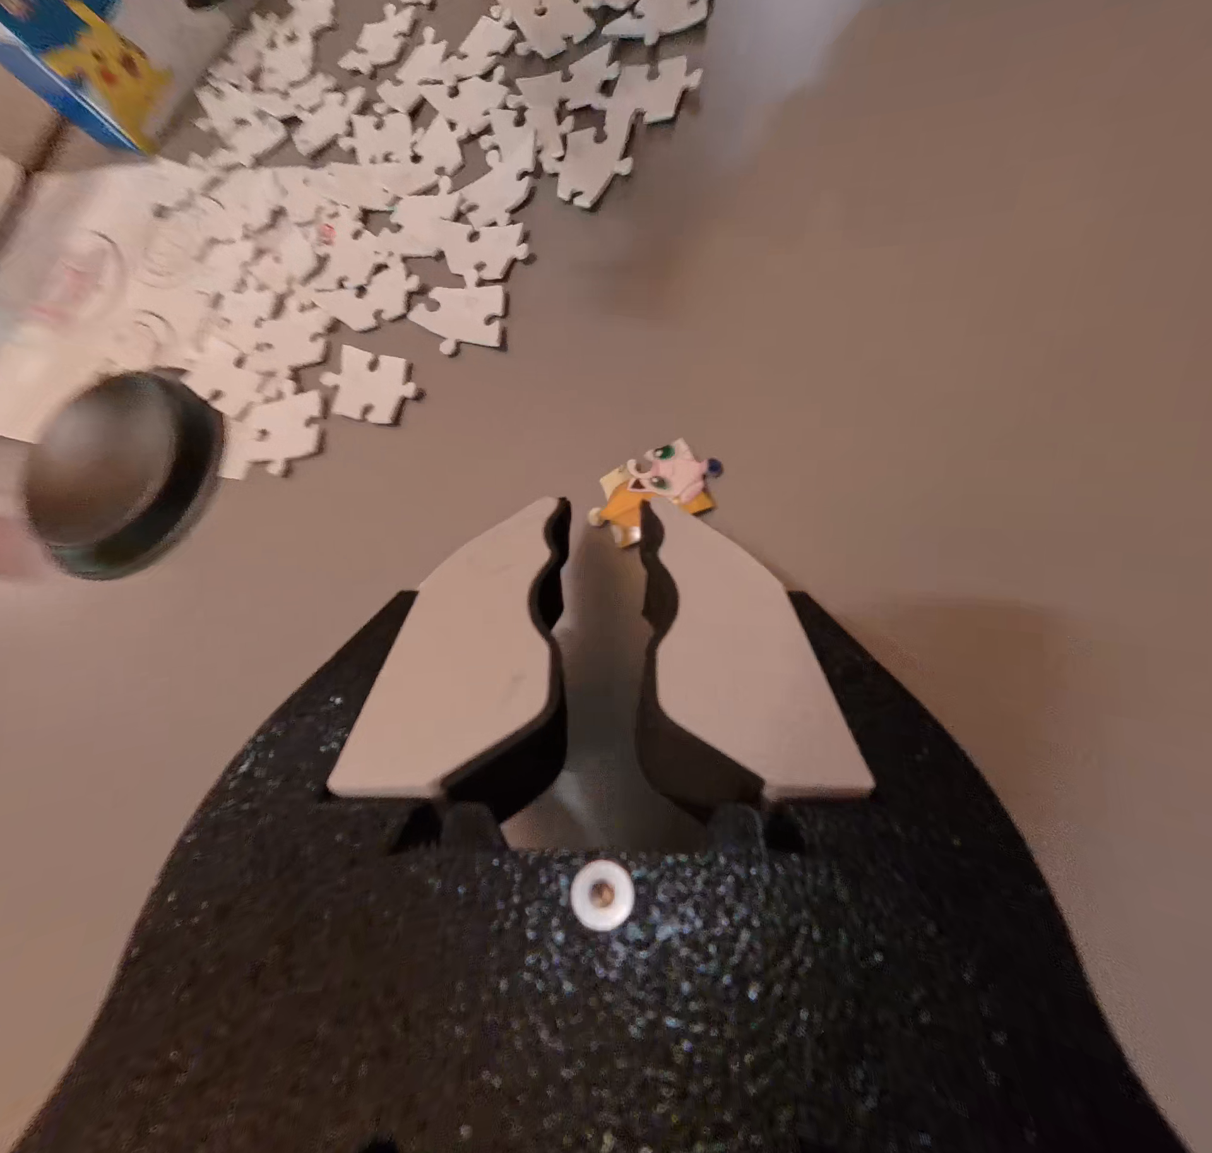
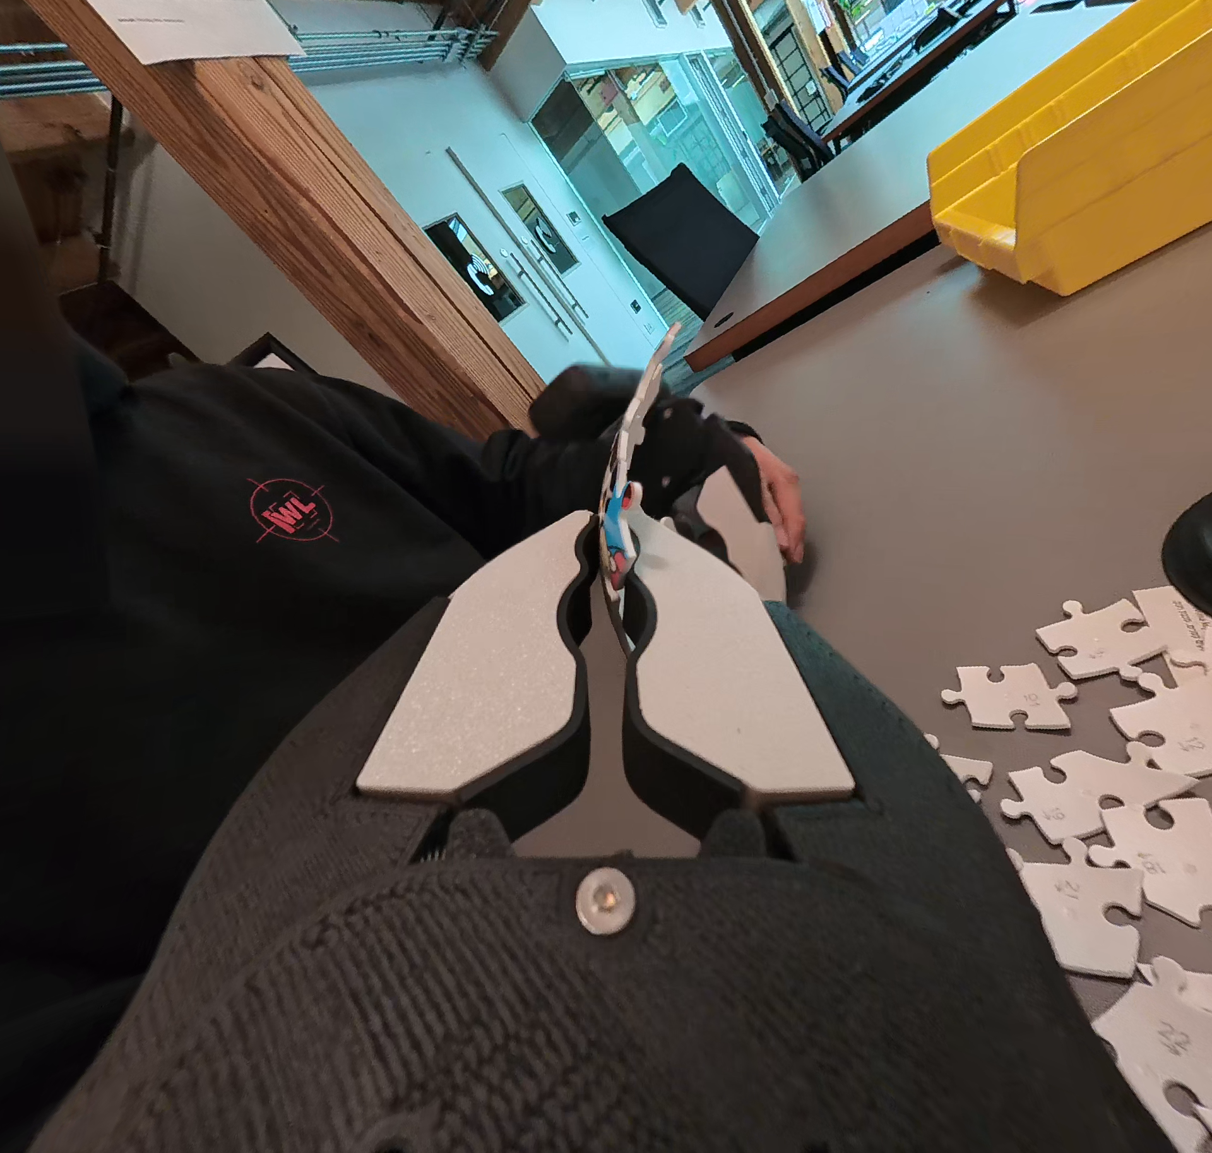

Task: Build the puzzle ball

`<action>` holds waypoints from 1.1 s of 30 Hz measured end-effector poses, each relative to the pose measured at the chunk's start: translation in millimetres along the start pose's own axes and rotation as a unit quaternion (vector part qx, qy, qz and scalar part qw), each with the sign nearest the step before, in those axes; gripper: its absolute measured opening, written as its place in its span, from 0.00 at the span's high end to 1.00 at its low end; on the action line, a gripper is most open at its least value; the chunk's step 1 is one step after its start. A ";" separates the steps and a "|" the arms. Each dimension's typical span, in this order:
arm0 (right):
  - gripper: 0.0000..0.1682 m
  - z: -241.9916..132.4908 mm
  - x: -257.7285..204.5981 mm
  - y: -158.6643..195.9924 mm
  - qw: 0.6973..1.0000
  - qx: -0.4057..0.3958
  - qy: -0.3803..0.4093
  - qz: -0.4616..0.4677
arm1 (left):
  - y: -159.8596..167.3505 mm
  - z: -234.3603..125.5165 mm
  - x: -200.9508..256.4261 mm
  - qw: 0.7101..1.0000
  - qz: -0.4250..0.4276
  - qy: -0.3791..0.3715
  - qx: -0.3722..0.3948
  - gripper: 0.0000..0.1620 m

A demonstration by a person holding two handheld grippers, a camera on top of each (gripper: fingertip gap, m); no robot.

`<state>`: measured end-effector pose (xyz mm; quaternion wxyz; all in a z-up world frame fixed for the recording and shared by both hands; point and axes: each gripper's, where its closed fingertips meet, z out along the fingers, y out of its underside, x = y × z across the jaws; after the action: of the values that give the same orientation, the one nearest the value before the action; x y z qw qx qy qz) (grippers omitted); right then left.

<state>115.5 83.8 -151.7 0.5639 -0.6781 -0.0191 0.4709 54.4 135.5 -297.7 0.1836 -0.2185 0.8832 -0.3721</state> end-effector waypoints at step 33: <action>0.98 2.1 3.9 2.9 1.000 0.001 -0.009 0.014 | -21.6 2.8 -7.5 0.985 0.147 -0.040 0.087 0.84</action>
<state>114.8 86.5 -156.2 0.5575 -0.6737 -0.0144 0.4849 67.4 124.3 -282.4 0.2894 -0.0845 0.8620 -0.4076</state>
